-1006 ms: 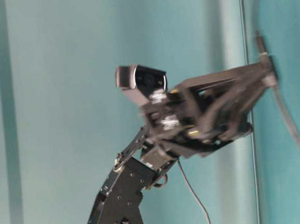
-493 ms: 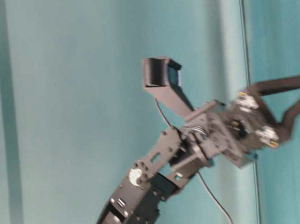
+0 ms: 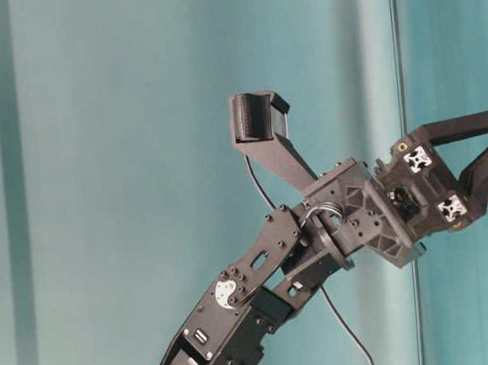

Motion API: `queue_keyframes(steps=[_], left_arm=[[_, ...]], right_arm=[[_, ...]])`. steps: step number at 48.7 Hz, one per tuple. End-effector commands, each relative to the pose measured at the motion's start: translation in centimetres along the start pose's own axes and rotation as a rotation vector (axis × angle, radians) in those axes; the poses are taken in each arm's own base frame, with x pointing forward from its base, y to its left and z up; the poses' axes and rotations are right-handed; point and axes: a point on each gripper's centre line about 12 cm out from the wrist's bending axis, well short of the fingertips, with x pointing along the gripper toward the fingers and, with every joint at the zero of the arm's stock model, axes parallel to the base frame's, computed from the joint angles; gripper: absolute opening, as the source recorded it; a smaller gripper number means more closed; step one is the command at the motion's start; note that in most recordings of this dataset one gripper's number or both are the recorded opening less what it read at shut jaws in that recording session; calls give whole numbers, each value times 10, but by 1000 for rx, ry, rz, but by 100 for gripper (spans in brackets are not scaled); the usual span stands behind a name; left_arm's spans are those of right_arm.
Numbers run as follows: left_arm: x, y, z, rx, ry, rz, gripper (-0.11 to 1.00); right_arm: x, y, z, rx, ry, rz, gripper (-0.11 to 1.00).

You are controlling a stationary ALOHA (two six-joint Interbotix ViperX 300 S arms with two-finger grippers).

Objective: Insert the USB using both arms.
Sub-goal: 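Open the right gripper, release the plug, and withdraw it right, then lower the joined cable to the table and open the left gripper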

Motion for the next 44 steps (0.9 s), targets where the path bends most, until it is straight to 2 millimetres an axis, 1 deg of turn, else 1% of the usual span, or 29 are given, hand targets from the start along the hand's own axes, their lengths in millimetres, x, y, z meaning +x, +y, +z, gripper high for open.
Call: queue_keyframes(steps=[1, 4, 6, 8, 9, 14, 20, 23, 24, 25, 26, 29, 34, 44], left_arm=[[-14, -8, 13, 7, -46, -4, 45], [-14, -12, 13, 16, -46, -7, 61], [-16, -14, 13, 19, -46, -12, 69], [-18, -17, 14, 23, -48, -16, 76], [-19, -18, 14, 24, -46, -19, 77], [-33, -26, 14, 37, -55, -34, 76], [-60, -35, 12, 51, -111, -25, 76], [-78, -40, 10, 57, -162, -10, 77], [-79, -41, 9, 62, -166, -8, 77], [-87, -43, 7, 64, -191, -1, 77], [-91, -45, 6, 67, -206, 4, 77], [-102, -48, 0, 78, -248, 22, 77], [-114, -53, -9, 82, -310, 48, 79], [-140, -63, -23, 97, -474, 108, 79]], right_arm=[[-4, 1, 5, 10, -18, 15, 67], [-4, 0, 5, 10, -17, 15, 67], [-4, 0, 5, 10, -17, 14, 67], [-4, 0, 5, 10, -17, 14, 67], [-4, 0, 5, 9, -17, 13, 67], [-2, -3, 4, -1, -14, 2, 67], [2, -14, 1, -18, -8, -23, 67], [3, -20, 1, -18, -10, -31, 70], [3, -23, 1, -16, -12, -33, 71], [4, -26, 1, -13, -13, -35, 73], [4, -28, 2, -12, -16, -34, 74], [3, -37, 2, -1, -24, -30, 79], [1, -54, 1, 33, -45, -11, 85], [-9, -94, -7, 105, -106, 10, 86]])
